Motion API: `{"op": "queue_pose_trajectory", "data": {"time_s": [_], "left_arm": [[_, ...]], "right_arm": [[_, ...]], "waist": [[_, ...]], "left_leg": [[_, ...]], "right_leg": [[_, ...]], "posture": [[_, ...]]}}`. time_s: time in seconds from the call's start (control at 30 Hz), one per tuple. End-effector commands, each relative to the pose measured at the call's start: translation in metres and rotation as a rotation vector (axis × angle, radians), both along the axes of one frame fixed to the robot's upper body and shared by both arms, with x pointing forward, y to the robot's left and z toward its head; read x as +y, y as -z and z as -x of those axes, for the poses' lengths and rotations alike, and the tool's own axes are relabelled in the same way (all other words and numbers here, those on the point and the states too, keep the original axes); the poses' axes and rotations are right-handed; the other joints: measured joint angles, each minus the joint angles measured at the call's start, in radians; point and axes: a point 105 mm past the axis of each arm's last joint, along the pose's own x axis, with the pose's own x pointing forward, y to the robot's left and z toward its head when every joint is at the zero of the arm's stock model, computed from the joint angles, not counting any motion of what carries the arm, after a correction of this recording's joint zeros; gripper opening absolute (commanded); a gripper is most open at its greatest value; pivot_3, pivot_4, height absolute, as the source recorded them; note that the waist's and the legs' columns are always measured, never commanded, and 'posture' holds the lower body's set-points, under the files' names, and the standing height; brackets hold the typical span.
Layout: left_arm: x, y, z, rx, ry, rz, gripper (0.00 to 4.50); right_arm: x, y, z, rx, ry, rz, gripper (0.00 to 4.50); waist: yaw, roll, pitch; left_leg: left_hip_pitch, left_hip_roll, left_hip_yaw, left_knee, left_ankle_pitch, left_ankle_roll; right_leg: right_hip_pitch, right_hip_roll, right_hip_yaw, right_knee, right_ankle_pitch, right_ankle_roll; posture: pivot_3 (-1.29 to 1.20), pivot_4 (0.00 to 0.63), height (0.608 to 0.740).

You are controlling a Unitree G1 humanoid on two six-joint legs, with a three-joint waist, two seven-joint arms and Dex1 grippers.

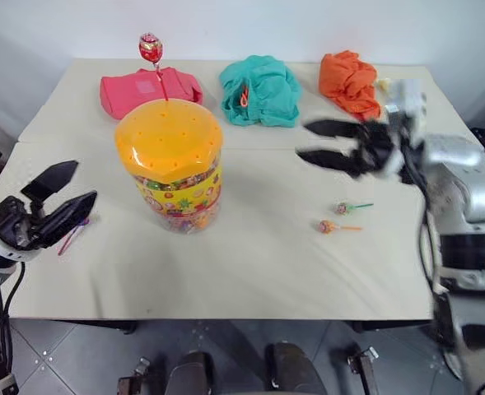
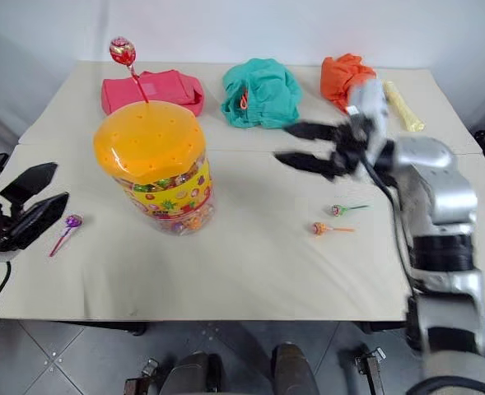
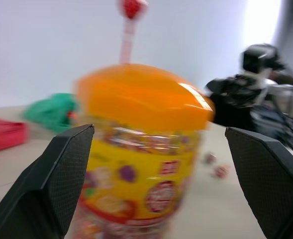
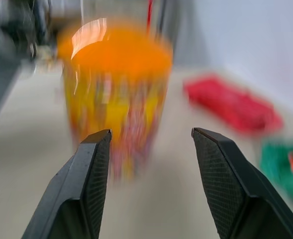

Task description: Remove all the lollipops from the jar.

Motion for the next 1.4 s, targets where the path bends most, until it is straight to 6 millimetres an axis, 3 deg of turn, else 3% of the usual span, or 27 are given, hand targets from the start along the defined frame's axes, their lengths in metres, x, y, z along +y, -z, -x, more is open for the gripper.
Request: {"op": "queue_pose_trajectory", "data": {"time_s": [0.03, 0.27, 0.5, 0.6, 0.8, 0.83, 0.93, 1.0, 1.1, 1.17, 1.27, 1.3, 1.33, 1.4], "left_arm": [[0.006, -0.005, 0.005, -0.033, -0.028, 0.011, 4.50], [0.002, -0.003, 0.006, -0.023, -0.014, 0.009, 4.50], [-0.004, -0.001, 0.010, -0.026, -0.008, 0.002, 4.50], [-0.005, -0.001, 0.011, -0.030, -0.013, 0.003, 4.50], [-0.009, -0.005, 0.013, -0.054, 0.009, 0.002, 4.50], [-0.011, -0.006, 0.013, -0.057, 0.018, -0.001, 4.50], [-0.017, -0.009, 0.014, -0.073, 0.057, -0.011, 4.50], [-0.028, -0.013, 0.017, -0.088, 0.109, -0.042, 4.50], [-0.044, -0.012, 0.021, -0.087, 0.186, -0.116, 4.50], [-0.052, -0.008, 0.024, -0.071, 0.229, -0.169, 4.50], [-0.062, 0.004, 0.031, -0.012, 0.320, -0.277, 4.50], [-0.066, 0.014, 0.034, 0.025, 0.361, -0.347, 4.50], [-0.068, 0.023, 0.035, 0.052, 0.391, -0.394, 4.50], [-0.068, 0.031, 0.034, 0.070, 0.416, -0.431, 4.50]], "right_arm": [[0.046, -0.018, -0.011, 0.033, 0.041, -0.008, 2.68], [0.124, -0.040, -0.020, 0.106, 0.044, -0.024, 2.68], [0.152, -0.045, -0.020, 0.100, 0.034, -0.024, 2.68], [0.157, -0.051, -0.019, 0.094, 0.015, -0.053, 2.08], [0.157, -0.065, -0.015, 0.056, -0.025, -0.134, 0.02], [0.155, -0.071, -0.013, 0.037, -0.047, -0.173, 0.02], [0.140, -0.090, -0.005, -0.026, -0.112, -0.304, 0.02], [0.100, -0.102, -0.003, -0.114, -0.118, -0.370, 0.02], [0.044, -0.093, -0.012, -0.164, -0.023, -0.285, 0.02], [0.019, -0.077, -0.015, -0.177, 0.034, -0.168, 0.02], [-0.036, -0.034, -0.020, -0.167, 0.176, 0.098, 0.02], [-0.065, -0.012, -0.019, -0.140, 0.238, 0.221, 0.02], [-0.090, 0.010, -0.013, -0.114, 0.278, 0.333, 0.02], [-0.120, 0.039, -0.001, -0.066, 0.310, 0.482, 0.02]], "waist": [[-0.004, 0.000, 0.000], [-0.007, -0.001, -0.001], [-0.008, -0.002, -0.001], [-0.012, -0.002, -0.001], [-0.020, -0.002, -0.001], [-0.020, -0.002, -0.001], [-0.021, -0.002, -0.001], [-0.017, -0.002, -0.001], [0.004, -0.003, -0.001], [0.016, -0.003, -0.002], [0.024, -0.002, -0.001], [0.025, -0.002, -0.001], [0.030, -0.001, -0.001], [0.038, 0.002, 0.001]], "left_leg": [[-0.001, 0.000, -0.001, 0.000, 0.000, 0.000], [-0.004, -0.007, -0.008, -0.001, 0.000, 0.000], [-0.004, -0.006, -0.009, -0.001, 0.000, 0.000], [-0.003, -0.006, -0.009, -0.001, 0.000, 0.000], [-0.003, -0.005, -0.009, -0.002, 0.001, -0.001], [-0.003, -0.005, -0.009, -0.002, 0.001, -0.001], [-0.004, -0.005, -0.010, -0.003, 0.001, -0.001], [-0.004, -0.005, -0.010, -0.003, 0.001, -0.001], [-0.004, -0.006, -0.014, -0.002, 0.001, -0.001], [-0.004, -0.008, -0.017, -0.002, 0.000, 0.001], [-0.004, -0.010, -0.014, -0.002, 0.000, 0.002], [-0.004, -0.009, -0.013, -0.003, 0.000, 0.002], [-0.004, -0.009, -0.012, -0.003, 0.000, 0.002], [-0.004, -0.011, -0.009, -0.004, 0.000, 0.002]], "right_leg": [[0.000, -0.001, -0.001, 0.000, 0.000, 0.000], [0.000, -0.007, -0.010, 0.001, 0.000, 0.000], [0.001, -0.008, -0.021, 0.001, 0.000, 0.000], [0.001, -0.008, -0.023, 0.001, 0.000, 0.000], [0.001, -0.008, -0.025, 0.001, 0.000, 0.000], [0.001, -0.008, -0.026, 0.001, 0.000, 0.000], [0.001, -0.009, -0.027, 0.001, 0.000, 0.000], [0.002, -0.009, -0.028, 0.001, 0.000, 0.000], [0.004, -0.010, -0.029, 0.000, 0.001, 0.001], [0.006, -0.011, -0.031, -0.002, 0.002, 0.000], [0.007, -0.012, -0.031, -0.006, 0.002, 0.000], [0.007, -0.012, -0.031, -0.007, 0.002, 0.000], [0.007, -0.011, -0.031, -0.008, 0.002, 0.000], [0.007, -0.011, -0.031, -0.010, 0.002, 0.000]], "posture": [[0.00, 0.150, 0.740], [0.00, 0.150, 0.740], [0.00, 0.150, 0.740], [0.00, 0.150, 0.740], [0.00, 0.150, 0.740], [0.00, 0.150, 0.740], [0.00, 0.150, 0.740], [0.00, 0.150, 0.740], [0.00, 0.150, 0.740], [0.00, 0.150, 0.740], [0.00, 0.150, 0.740], [0.00, 0.150, 0.740], [0.00, 0.150, 0.740], [0.00, 0.150, 0.740]]}}
